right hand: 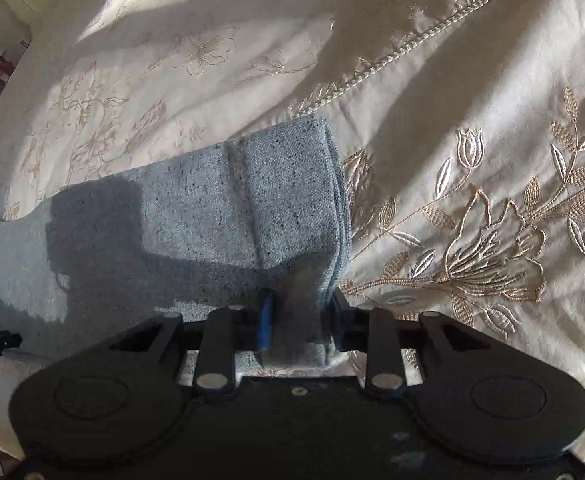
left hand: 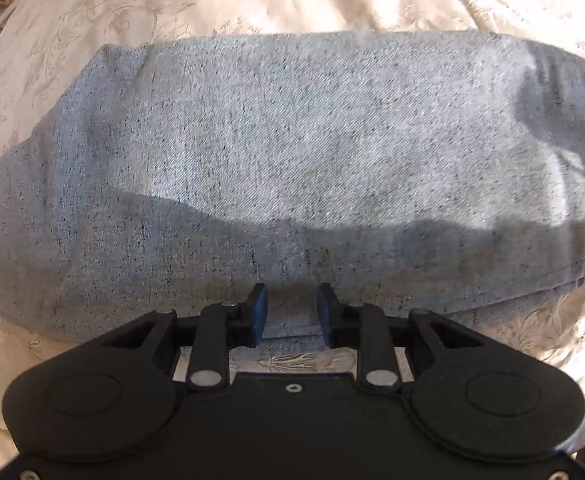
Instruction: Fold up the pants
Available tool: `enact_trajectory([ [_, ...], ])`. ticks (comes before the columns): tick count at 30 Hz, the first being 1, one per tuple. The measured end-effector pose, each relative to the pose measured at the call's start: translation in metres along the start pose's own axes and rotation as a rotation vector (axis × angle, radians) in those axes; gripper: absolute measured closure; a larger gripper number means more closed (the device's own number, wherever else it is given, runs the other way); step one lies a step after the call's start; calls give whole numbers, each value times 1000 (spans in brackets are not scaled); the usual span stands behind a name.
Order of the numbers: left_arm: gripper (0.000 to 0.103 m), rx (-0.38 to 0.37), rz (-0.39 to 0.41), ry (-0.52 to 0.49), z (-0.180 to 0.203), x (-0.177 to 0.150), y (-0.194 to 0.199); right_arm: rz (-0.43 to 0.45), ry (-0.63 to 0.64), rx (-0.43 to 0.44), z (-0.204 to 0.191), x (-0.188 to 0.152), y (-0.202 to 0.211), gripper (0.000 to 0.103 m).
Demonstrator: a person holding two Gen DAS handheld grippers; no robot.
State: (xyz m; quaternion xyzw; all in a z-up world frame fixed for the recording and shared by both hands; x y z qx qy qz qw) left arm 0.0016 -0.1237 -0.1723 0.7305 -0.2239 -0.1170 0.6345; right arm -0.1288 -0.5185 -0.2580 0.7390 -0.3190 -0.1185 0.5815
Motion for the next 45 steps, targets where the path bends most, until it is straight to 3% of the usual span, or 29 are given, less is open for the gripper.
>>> enact_trajectory([
  [6, 67, -94, 110, 13, 26, 58, 37, 81, -49, 1, -10, 0, 23, 90],
  [11, 67, -135, 167, 26, 46, 100, 36, 99, -49, -30, -16, -8, 29, 91],
  [14, 66, -154, 159, 6, 66, 120, 17, 105, -54, -53, -15, -8, 33, 92],
  [18, 67, -197, 61, -19, 105, 103, -19, 97, -60, -94, -9, -7, 43, 96],
  [21, 66, -120, 122, -97, 128, 87, -11, 81, -66, -152, 1, -10, 43, 97],
  [26, 62, -138, 167, -166, 128, 72, 9, 78, -48, -182, -3, -8, 36, 97],
  [32, 62, -201, 196, -13, 89, 62, 28, 104, -53, -156, -8, -7, 50, 97],
  [36, 62, -242, 175, 80, 79, 86, 20, 132, -56, -128, -12, -7, 65, 97],
  [40, 62, -225, 173, 114, 80, 111, 10, 156, -47, -114, -20, -7, 76, 97],
  [45, 64, -210, 39, 119, 88, 123, -25, 178, -47, -101, -25, -10, 90, 97],
])
Point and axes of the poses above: each gripper's, at about its wrist camera, not at the fingertips, and y roughly against the way its jaws point, z to its right, x to its top, the point moved 7 cm from there along -y, roughly the way its jaws point, and after that the axes turned 10 degrees about -y, right-handed, at the moved point
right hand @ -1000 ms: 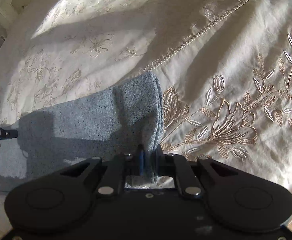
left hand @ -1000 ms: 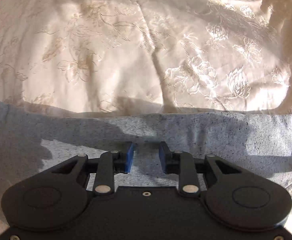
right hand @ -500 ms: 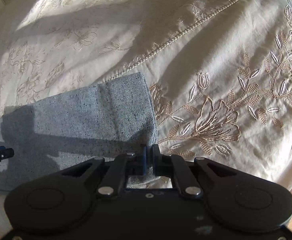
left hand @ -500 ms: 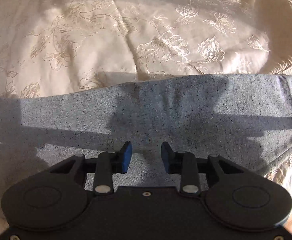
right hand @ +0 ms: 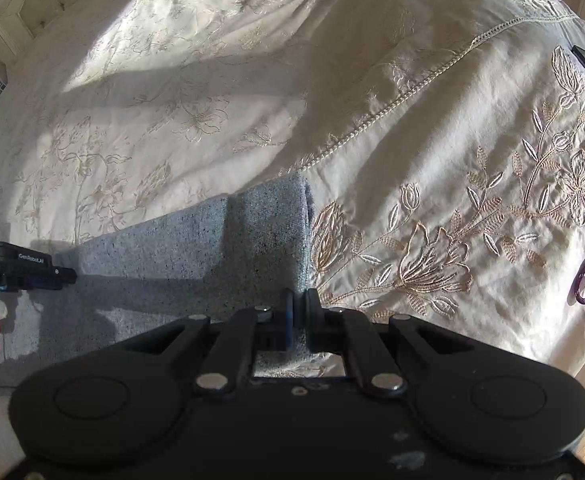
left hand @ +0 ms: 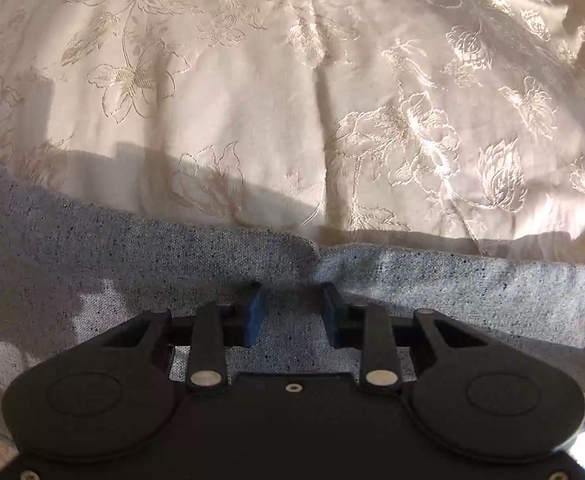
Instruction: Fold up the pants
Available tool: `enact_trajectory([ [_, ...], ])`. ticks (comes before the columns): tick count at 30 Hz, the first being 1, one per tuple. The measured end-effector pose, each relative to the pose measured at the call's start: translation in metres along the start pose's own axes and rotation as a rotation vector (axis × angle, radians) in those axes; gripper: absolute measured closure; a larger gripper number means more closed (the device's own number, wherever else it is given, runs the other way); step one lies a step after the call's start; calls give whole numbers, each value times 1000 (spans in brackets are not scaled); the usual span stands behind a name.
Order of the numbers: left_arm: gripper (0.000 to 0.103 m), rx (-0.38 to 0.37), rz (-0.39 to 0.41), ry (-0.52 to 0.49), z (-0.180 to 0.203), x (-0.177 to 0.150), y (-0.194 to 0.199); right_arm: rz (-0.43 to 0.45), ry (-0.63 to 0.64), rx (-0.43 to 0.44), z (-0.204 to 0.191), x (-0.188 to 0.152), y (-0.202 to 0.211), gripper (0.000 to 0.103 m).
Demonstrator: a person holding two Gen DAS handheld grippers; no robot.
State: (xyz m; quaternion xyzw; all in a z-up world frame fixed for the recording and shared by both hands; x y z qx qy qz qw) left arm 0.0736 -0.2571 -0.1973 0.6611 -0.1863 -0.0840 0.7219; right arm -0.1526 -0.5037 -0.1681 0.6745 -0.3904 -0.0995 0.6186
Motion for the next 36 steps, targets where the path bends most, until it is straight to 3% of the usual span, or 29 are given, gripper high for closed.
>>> enact_trajectory([
  [4, 66, 12, 16, -28, 10, -7, 14, 7, 2, 2, -3, -1, 8, 97],
  [11, 66, -23, -23, -40, 27, -55, 36, 6, -15, -3, -3, 1, 9, 97],
  [17, 65, -48, -105, -85, 42, -84, 16, 19, -4, -15, -11, 4, 13, 97],
  [21, 64, -75, -106, -137, 40, -84, 14, 42, -1, -28, -22, 3, 23, 97],
  [28, 64, -49, -53, -178, -3, -83, 45, 102, 28, -49, -66, -6, 53, 97],
  [33, 64, -9, -7, -155, -70, -94, 71, 162, 111, -20, -138, -26, 91, 97],
  [36, 64, 22, 10, -127, -115, -104, 80, 199, 187, 26, -202, -46, 111, 97],
])
Point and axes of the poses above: each gripper's, at about its wrist camera, not at the fingertips, and y roughly against the way its jaws point, z to its right, x to its top, the point moved 7 cm from there along -y, roughly the way its jaws point, and after that the axes turned 10 degrees about -y, right-handed, at the moved point
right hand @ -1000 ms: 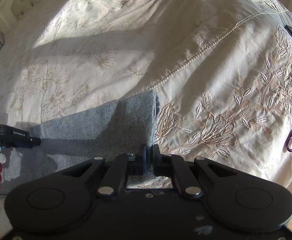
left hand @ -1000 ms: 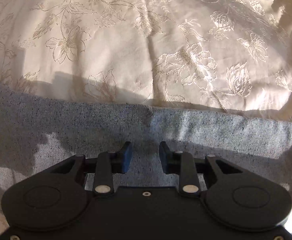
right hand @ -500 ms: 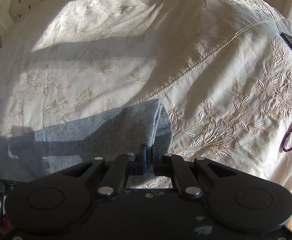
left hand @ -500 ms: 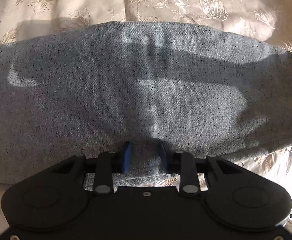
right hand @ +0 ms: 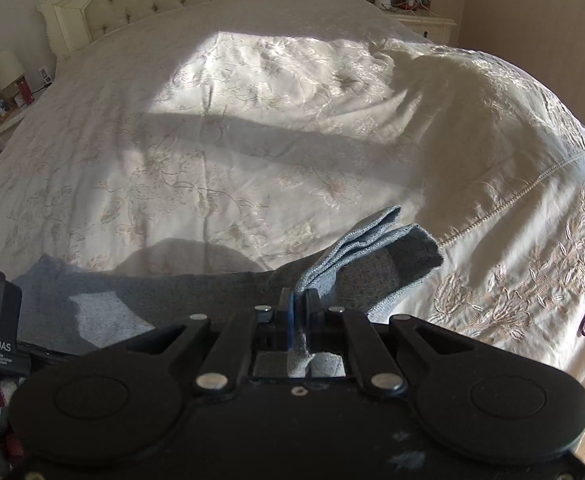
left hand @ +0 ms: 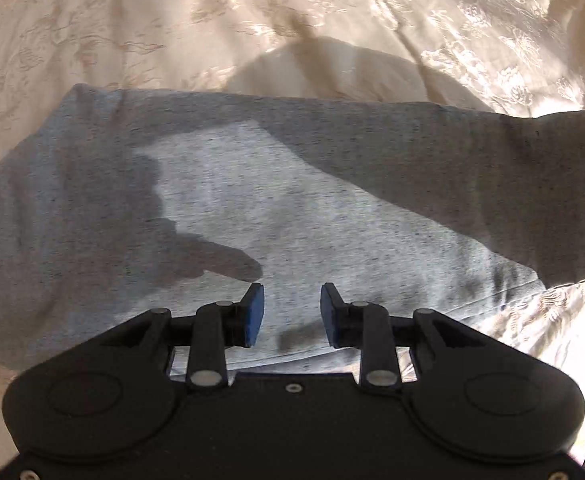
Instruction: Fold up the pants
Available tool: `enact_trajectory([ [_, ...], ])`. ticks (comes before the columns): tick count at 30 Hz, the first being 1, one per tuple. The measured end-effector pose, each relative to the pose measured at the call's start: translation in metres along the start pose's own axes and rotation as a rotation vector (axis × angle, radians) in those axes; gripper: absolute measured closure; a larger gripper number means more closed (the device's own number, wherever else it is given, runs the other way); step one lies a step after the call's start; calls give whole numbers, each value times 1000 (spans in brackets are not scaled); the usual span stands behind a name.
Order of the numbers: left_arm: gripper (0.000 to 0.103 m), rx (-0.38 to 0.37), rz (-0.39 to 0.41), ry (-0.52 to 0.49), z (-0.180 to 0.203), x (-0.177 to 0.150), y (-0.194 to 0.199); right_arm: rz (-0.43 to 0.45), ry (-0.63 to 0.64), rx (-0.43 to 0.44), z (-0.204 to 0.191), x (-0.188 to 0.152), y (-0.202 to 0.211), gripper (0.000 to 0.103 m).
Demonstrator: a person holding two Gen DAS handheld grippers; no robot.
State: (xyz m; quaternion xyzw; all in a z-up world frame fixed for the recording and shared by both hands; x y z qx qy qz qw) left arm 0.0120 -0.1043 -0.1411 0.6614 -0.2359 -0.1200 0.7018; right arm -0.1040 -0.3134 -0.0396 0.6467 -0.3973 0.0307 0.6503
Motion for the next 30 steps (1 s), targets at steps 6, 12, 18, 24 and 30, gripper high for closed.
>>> enact_trajectory([
  [6, 64, 37, -6, 116, -81, -36, 6, -4, 169, 179, -157, -39, 3, 97],
  [12, 64, 84, -33, 195, -148, -70, 6, -106, 322, 245, -284, -121, -63, 97],
  [18, 64, 99, -39, 216, -181, -88, 6, -201, 452, 262, -325, -179, -99, 65],
  [24, 64, 64, 27, 174, -176, -61, 22, -137, 386, 356, -287, -164, -45, 42],
  [30, 63, -14, 82, 82, -112, -22, 22, -162, 182, 125, -185, -130, -71, 98],
])
Point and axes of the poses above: each gripper's, at about its wrist camera, not at the fingertips, and y roughly against the way its jaws point, z to its right, x to its top, the point moved 7 cm from there along -y, roughly the way its jaws point, and after that the axes turned 10 degrees about -y, right-handed, at the moved point
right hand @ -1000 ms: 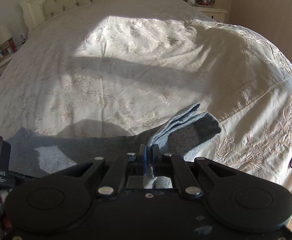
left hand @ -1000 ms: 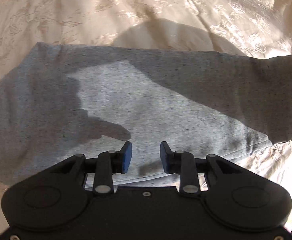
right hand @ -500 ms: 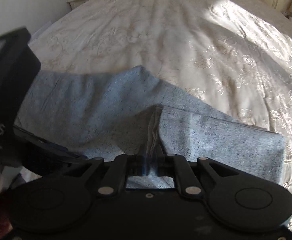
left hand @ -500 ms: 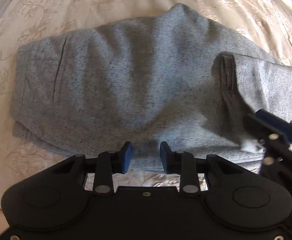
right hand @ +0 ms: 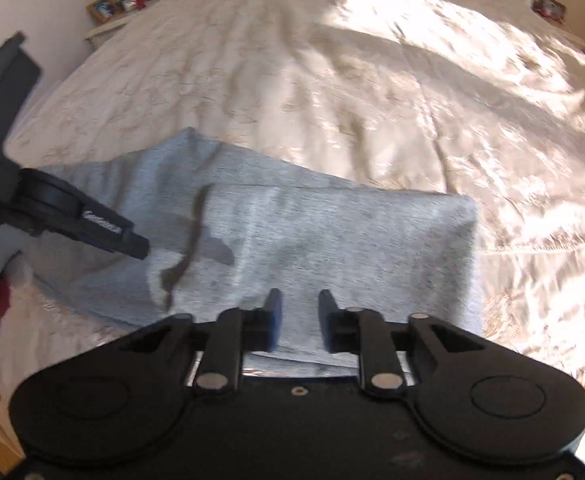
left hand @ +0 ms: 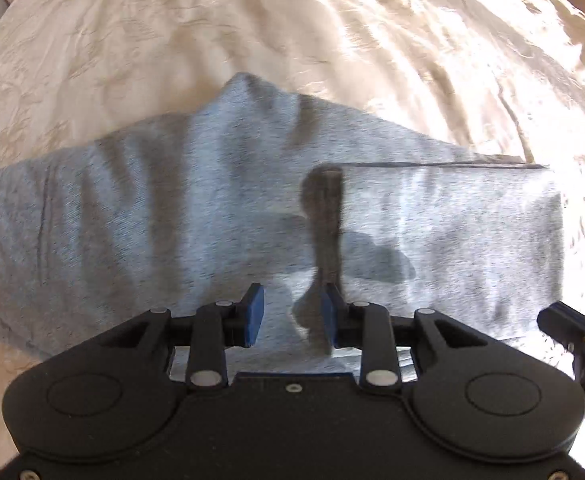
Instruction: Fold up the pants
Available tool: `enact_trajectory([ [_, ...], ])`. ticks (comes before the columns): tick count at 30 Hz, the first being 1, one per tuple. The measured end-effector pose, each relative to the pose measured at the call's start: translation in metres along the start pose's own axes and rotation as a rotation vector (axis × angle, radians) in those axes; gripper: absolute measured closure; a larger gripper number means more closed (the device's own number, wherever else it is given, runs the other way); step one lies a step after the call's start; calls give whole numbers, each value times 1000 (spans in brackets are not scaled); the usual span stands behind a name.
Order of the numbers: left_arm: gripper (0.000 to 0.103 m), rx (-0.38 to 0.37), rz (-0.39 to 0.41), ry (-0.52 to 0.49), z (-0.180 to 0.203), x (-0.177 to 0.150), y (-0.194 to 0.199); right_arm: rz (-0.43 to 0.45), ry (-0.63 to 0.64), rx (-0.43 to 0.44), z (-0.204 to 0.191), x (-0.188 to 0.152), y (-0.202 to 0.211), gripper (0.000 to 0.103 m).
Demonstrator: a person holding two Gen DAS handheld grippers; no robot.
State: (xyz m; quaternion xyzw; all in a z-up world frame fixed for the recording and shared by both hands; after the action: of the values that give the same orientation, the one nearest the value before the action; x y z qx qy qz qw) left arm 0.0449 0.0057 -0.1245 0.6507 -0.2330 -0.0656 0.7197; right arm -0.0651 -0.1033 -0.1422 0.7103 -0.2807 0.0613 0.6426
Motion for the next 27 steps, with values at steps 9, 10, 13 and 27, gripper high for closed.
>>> enact_trajectory([
  [9, 51, 57, -69, -122, 50, -26, -56, -201, -206, -113, 116, -20, -60, 99],
  [10, 51, 60, -63, -127, 50, -27, -55, -212, -180, -109, 117, -23, -59, 100],
  [13, 51, 55, -70, -110, 50, -27, -50, -189, -177, -41, 118, -12, -40, 99],
  [27, 43, 71, -80, 66, 17, -48, -36, -213, -162, 30, 137, 113, -129, 102],
])
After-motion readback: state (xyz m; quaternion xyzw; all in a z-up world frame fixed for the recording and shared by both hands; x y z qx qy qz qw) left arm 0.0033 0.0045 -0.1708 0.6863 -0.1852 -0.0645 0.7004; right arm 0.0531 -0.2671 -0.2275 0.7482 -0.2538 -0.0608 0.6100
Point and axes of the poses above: each gripper's, at about its wrist camera, not at the fingertips, and y roughly against the way its jaws point, z to its right, x to its top, the point moved 7 cm from there along -y, roughly the way its jaws point, and after that the axes turned 10 degrees about -y, right-handed, at the moved point
